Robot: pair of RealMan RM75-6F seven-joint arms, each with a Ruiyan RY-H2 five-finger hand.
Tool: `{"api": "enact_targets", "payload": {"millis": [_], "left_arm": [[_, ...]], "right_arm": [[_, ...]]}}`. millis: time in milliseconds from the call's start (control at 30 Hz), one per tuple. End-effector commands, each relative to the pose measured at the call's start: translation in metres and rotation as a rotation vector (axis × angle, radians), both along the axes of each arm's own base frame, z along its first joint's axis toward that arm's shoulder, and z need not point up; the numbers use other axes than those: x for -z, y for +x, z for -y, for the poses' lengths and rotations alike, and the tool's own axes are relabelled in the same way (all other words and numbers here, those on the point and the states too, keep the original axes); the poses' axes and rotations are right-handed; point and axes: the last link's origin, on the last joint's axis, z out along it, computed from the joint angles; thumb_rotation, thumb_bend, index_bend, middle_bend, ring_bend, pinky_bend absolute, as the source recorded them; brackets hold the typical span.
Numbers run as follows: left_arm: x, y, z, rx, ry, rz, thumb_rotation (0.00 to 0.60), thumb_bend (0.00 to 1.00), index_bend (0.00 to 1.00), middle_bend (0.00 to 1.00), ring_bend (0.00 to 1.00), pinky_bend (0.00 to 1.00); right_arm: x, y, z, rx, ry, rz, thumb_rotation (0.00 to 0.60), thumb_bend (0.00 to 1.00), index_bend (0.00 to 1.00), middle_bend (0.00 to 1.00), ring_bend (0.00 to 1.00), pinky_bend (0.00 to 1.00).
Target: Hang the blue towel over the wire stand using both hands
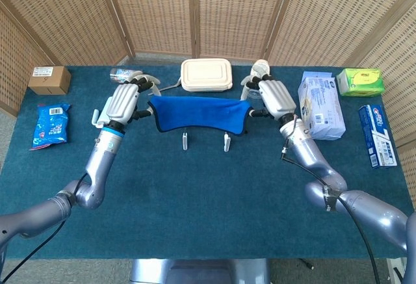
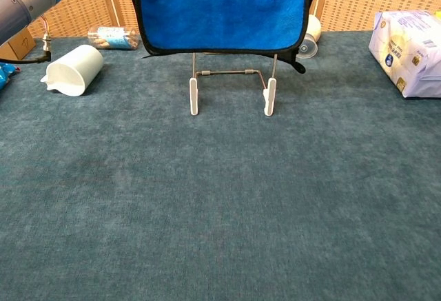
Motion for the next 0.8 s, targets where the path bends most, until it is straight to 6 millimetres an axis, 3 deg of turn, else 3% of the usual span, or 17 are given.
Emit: {"api": "enact_targets", "payload": {"millis": [33, 367, 800], "left_arm": [[0.0002, 0.0000, 0.0003, 0.001, -0.005, -0.009, 0.600, 0.53, 0.50, 0.30, 0.22, 0.11], [-0.0012, 0.0007, 0.0007, 0.007, -0.014, -0.037, 0.600, 0.50, 0.43, 0.25, 0.19, 0.09], [-0.0038, -0.0023, 0.0009, -0.002, -0.021, -0.066, 0.600, 0.49, 0.37, 0.20, 0.15, 0.07]], "right_arm": [[0.0002, -0.0010, -0.0001, 0.001, 0.002, -0.004, 0.600, 0.47, 0.65, 0.26, 0.02, 0.20], [-0.0013, -0.0040, -0.0008, 0.000, 0.006, -0.024, 0.600, 0.47, 0.52, 0.21, 0.00, 0.18], [0.0010, -0.0058, -0.0021, -0.008, 0.014, -0.074, 0.600, 0.37, 0.40, 0.16, 0.00, 0.09]]}}
